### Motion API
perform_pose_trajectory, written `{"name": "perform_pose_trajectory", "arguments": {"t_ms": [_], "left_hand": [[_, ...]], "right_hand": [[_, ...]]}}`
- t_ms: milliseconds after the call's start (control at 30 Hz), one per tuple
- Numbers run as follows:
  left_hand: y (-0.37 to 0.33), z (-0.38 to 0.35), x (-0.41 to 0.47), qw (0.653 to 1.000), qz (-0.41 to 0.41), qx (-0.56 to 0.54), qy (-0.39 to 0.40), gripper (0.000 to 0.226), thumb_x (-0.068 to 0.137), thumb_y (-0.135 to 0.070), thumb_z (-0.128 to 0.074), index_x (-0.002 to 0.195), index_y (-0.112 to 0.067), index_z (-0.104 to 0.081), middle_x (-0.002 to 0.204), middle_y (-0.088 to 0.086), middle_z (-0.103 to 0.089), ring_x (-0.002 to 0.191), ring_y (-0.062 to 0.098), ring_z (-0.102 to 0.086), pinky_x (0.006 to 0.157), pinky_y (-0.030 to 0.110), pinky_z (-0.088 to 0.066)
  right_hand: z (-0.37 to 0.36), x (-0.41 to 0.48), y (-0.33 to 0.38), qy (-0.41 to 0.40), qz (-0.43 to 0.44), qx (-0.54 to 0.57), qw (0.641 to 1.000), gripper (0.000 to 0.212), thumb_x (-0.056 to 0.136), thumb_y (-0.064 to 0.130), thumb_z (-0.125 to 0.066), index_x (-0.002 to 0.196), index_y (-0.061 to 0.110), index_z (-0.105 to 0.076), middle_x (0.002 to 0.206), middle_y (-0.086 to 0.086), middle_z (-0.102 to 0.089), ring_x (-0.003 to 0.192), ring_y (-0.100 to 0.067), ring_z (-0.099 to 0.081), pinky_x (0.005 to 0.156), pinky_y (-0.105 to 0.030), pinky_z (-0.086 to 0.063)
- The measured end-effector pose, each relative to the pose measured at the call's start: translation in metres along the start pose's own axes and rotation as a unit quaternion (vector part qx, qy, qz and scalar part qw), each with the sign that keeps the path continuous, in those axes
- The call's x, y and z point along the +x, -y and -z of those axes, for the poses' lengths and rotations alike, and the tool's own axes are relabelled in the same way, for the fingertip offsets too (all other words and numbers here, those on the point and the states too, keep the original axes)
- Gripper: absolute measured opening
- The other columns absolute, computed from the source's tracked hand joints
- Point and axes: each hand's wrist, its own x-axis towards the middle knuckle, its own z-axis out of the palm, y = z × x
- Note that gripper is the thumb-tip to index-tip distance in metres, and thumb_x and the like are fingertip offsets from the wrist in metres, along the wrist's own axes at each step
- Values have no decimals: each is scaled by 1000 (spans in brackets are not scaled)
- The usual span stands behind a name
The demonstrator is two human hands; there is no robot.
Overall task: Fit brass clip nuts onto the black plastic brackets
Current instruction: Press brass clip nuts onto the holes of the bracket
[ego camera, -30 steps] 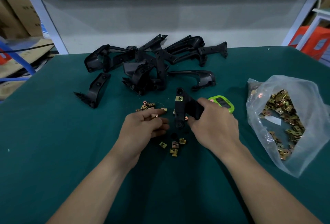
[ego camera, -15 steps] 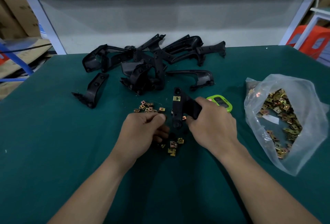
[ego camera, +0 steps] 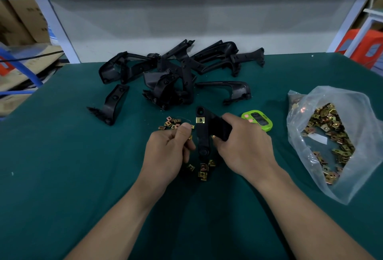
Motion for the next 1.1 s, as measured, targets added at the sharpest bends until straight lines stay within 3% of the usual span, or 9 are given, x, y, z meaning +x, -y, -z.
{"name": "perform_pose_trajectory", "arguments": {"t_ms": [200, 367, 533, 767, 967, 1100], "left_hand": [[2, -2, 0, 999, -40, -8, 6, 53, 103, -44, -53, 59, -17, -63, 44, 0, -53, 40, 8, -43, 42, 18, -36], [2, 3, 1, 996, -83, 12, 33, 53, 93, -59, -49, 57, -23, -61, 45, -1, -56, 38, 5, -44, 42, 16, -34], [2, 1, 0, 995, -91, 5, 50, 59, 94, -59, -47, 44, -27, -52, 44, -1, -53, 37, 5, -41, 42, 15, -32], [1, -1, -4, 995, -90, 16, 27, 61, 91, -61, -46, 44, -24, -51, 43, 1, -56, 37, 6, -44, 42, 15, -32], [1, -2, -5, 990, -113, 64, 50, 58, 96, -50, -50, 46, -21, -49, 42, -4, -55, 37, 1, -44, 42, 12, -33], [5, -4, -5, 992, -90, 85, 35, 57, 102, -43, -52, 50, -22, -46, 42, -6, -48, 39, 7, -40, 42, 19, -31]], "right_hand": [[-3, 1, -2, 57, 0, 50, 997, 26, 79, 45, -74, 95, 35, -55, 67, 12, -61, 65, -12, -58, 55, -29, -43], [-3, 2, -3, 74, 2, 56, 996, 30, 79, 49, -72, 101, 39, -55, 70, 14, -61, 69, -13, -59, 59, -32, -43], [-2, 1, -2, 96, -1, 86, 992, 26, 81, 46, -73, 102, 41, -59, 70, 16, -63, 68, -7, -60, 61, -33, -50], [-1, -2, 5, 45, 14, 20, 999, 26, 84, 46, -71, 101, 35, -55, 74, 13, -63, 73, -22, -62, 60, -34, -44], [4, -1, 5, 63, 20, 15, 998, 25, 83, 44, -72, 97, 32, -54, 73, 10, -62, 74, -24, -61, 62, -36, -47], [1, -3, 7, 60, 21, 14, 998, 24, 85, 44, -70, 93, 31, -52, 71, 10, -61, 71, -23, -60, 61, -36, -46]]}}
